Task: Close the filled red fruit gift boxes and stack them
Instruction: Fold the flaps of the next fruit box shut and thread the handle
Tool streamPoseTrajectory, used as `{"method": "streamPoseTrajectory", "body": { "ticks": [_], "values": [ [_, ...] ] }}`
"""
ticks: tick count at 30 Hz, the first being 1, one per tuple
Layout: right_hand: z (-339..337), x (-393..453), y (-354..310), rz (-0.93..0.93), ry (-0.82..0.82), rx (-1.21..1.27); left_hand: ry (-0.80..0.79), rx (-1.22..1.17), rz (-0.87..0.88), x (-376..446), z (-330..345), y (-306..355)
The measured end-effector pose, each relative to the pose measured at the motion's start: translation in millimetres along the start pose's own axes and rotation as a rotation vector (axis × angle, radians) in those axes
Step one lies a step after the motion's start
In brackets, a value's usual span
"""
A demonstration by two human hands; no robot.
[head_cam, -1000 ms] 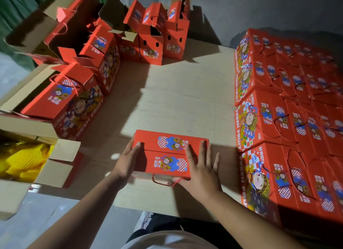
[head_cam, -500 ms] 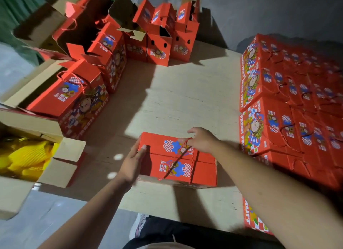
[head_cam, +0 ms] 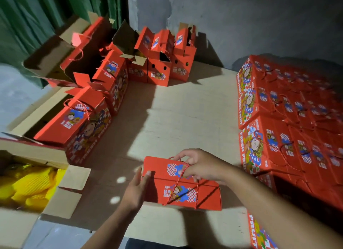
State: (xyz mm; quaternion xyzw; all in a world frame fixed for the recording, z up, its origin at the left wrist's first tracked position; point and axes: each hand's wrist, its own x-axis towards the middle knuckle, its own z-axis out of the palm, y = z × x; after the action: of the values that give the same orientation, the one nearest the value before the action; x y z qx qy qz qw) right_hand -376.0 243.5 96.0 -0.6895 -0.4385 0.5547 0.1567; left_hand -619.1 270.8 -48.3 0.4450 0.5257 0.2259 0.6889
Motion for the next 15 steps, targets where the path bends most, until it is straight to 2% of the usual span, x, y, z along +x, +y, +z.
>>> {"method": "streamPoseTrajectory", "body": {
  "ticks": [3, 7, 12, 15],
  "values": [
    [-0.3, -11.4, -18.5, -0.019, 0.010, 0.045, 0.100, 0.072, -0.204, -16.8, -7.1, -4.3],
    [0.4, -14.3, -29.2, -0.050, 0.164, 0.118, 0.064, -0.082, -0.352, -28.2, -0.7, -3.1],
    [-7.9, -28.8, -32.6, -0.105, 0.286, 0.224, 0.112, -0.242, -0.204, -14.5, 27.4, 19.2],
    [-24.8, -35.7, -30.1, -0.128, 0.385, 0.269, -0.014, -0.257, -0.091, -6.5, 49.5, 34.4]
  ]
}}
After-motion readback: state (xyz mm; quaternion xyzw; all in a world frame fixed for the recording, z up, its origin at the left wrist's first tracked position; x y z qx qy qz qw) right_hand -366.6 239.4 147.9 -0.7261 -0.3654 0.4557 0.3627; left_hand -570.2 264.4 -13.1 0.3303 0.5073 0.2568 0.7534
